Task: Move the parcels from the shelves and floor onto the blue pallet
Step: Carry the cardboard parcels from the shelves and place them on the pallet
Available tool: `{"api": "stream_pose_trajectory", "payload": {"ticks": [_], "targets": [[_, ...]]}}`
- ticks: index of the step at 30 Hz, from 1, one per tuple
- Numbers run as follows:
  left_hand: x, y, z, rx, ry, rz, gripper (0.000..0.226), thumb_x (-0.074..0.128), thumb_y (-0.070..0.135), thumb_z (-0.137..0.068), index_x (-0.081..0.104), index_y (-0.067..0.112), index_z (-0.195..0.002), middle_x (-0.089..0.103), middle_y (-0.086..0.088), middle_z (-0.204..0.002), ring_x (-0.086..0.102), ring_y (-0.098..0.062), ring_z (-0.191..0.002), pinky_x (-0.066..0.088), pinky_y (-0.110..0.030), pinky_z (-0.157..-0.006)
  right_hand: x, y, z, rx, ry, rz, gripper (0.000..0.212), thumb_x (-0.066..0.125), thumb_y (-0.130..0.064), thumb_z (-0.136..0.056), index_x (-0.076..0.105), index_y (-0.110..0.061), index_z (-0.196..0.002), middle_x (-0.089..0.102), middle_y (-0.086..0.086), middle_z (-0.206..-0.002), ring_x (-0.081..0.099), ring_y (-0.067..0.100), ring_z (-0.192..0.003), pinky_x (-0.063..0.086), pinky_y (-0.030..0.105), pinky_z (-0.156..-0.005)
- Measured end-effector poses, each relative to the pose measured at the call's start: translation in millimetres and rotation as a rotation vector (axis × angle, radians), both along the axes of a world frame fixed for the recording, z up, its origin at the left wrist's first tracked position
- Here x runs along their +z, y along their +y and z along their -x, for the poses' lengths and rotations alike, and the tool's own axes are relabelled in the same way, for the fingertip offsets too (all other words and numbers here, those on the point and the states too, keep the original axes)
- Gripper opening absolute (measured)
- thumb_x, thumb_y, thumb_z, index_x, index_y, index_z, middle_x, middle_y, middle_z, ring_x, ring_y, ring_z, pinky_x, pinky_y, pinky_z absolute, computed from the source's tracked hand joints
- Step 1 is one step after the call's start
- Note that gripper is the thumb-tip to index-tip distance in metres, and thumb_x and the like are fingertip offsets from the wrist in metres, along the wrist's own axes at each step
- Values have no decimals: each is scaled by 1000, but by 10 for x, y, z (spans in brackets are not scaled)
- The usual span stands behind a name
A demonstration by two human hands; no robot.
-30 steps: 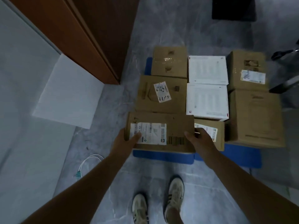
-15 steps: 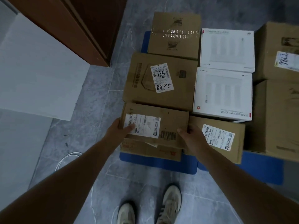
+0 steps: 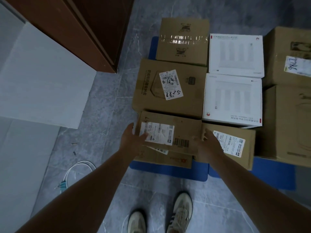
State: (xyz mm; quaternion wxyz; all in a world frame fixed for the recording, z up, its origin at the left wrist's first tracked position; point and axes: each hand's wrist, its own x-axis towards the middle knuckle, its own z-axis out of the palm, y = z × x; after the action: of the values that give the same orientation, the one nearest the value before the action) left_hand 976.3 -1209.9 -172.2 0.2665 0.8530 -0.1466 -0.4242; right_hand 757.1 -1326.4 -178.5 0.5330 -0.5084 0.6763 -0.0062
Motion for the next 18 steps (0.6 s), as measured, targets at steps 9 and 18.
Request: {"api": "stream_pose_trajectory", "payload": {"ticks": [9, 18], "targets": [[2410, -953, 159, -381, -62, 242, 48, 69, 14, -89, 48, 8, -131, 58, 0, -125, 58, -12, -110, 50, -19, -90, 2526, -999, -74, 177, -77, 325, 65, 66, -34, -91, 37, -22, -149, 38, -3, -154, 38, 19, -138, 30, 21, -102], [6276, -1801, 293, -864, -663, 457, 84, 65, 40, -92, 19, 9, -155, 20, -9, -161, 22, -25, -147, 18, -30, -118, 6212, -1483, 175, 362, -196, 790, 73, 68, -28, -90, 31, -16, -152, 36, 4, -154, 39, 21, -138, 31, 18, -103]]}}
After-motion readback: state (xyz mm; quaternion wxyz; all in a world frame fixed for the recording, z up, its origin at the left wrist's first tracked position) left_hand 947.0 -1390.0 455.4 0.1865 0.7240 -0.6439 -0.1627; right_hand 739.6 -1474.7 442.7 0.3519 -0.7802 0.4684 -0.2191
